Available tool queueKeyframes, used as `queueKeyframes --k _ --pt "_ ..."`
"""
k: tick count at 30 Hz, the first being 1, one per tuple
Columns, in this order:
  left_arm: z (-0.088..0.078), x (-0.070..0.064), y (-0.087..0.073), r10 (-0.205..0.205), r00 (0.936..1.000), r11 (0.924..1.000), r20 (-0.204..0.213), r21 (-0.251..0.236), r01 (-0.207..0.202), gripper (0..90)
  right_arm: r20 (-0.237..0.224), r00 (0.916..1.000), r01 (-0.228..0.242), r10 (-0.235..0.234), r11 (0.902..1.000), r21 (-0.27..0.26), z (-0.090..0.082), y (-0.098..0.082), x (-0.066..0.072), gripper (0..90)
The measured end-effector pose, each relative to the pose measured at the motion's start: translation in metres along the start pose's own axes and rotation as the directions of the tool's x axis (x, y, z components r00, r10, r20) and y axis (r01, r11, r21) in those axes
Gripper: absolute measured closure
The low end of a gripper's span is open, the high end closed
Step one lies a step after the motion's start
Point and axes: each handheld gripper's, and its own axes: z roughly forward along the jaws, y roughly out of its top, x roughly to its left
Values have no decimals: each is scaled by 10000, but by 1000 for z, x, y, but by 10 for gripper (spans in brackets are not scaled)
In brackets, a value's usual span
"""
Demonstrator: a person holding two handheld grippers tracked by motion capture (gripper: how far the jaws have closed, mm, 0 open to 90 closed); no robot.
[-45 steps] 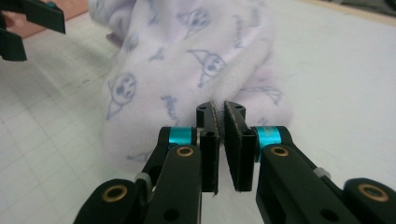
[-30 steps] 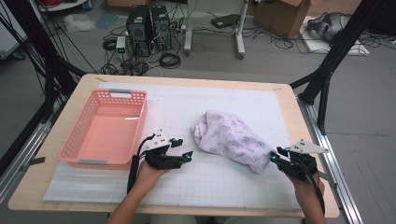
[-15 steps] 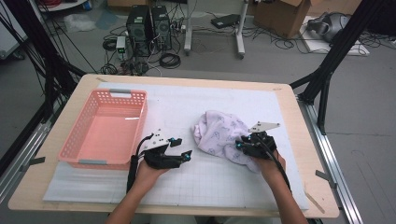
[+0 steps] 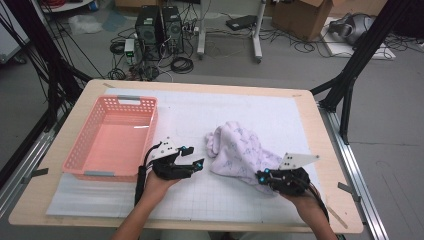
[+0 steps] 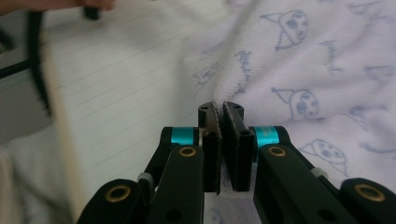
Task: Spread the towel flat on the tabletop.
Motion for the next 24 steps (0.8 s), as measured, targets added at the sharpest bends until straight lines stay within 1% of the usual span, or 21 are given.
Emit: queueKeyframes --k 1,4,6,7,8,9,10,11,12,13,14,15,16,17,18,19,23,24 --pt "0 0 0 -12 10000 10000 3 17 12 381 -229 9996 185 -182 9997 130 0 -3 6 862" --pt "0 -1 0 -36 10000 10000 5 -27 36 381 -561 9970 570 -541 9971 511 1 -11 19 862" --pt "0 -1 0 -52 10000 10000 23 -38 52 383 -497 9949 919 -879 9922 844 2 -17 26 861" --pt "0 -1 1 -43 10000 10000 50 -37 43 384 -442 9947 974 -934 9901 1011 3 -19 27 859" --pt "0 -1 1 -58 10000 10000 60 -62 59 385 -361 9954 917 -885 9906 1011 3 -22 26 853" --pt "1 -2 1 -78 9999 9999 67 -83 79 388 -321 9966 789 -763 9930 880 2 -23 24 832" --pt "1 -2 1 -42 9999 9999 105 -104 43 395 -259 9976 654 -638 9958 647 0 -22 21 767" --pt "1 -3 2 -7 9999 9999 162 -142 9 408 -65 9989 468 -466 9982 374 -3 -21 19 677" --pt "1 -3 3 -4 9996 9997 298 -226 10 434 135 9996 260 -261 9996 52 -7 -18 16 630" --pt "2 -3 5 4 9992 9997 404 -234 5 472 315 9994 128 -118 9994 -310 -11 -16 12 604" --pt "4 -4 8 -21 9989 9997 473 -224 32 481 474 9989 1 28 9981 -618 -16 -14 9 578" --pt "6 -5 11 -34 9987 9997 501 -236 46 480 732 9971 -163 232 9955 -934 -20 -12 5 552" --pt "8 -6 14 -3 9985 9996 540 -278 18 476 1050 9933 -341 472 9918 -1235 -25 -12 0 537" --pt "11 -6 18 55 9983 9997 572 -258 -41 473 1329 9879 -601 803 9869 -1498 -29 -12 -5 531" --pt "15 -6 21 49 9985 9997 550 -255 -35 464 1674 9804 -755 1037 9831 -1667 -32 -12 -11 521" --pt "19 -6 25 115 9987 9998 487 -144 -108 450 1957 9724 -916 1274 9789 -1824 -34 -13 -15 511" --pt "44 -3 41 36 9983 9995 576 296 -53 397 2794 9387 -1488 2019 9685 -1997 -34 -17 -31 490" --pt "51 -4 44 9 9988 9995 485 327 -25 381 2929 9304 -1636 2205 9647 -2064 -33 -19 -35 487"
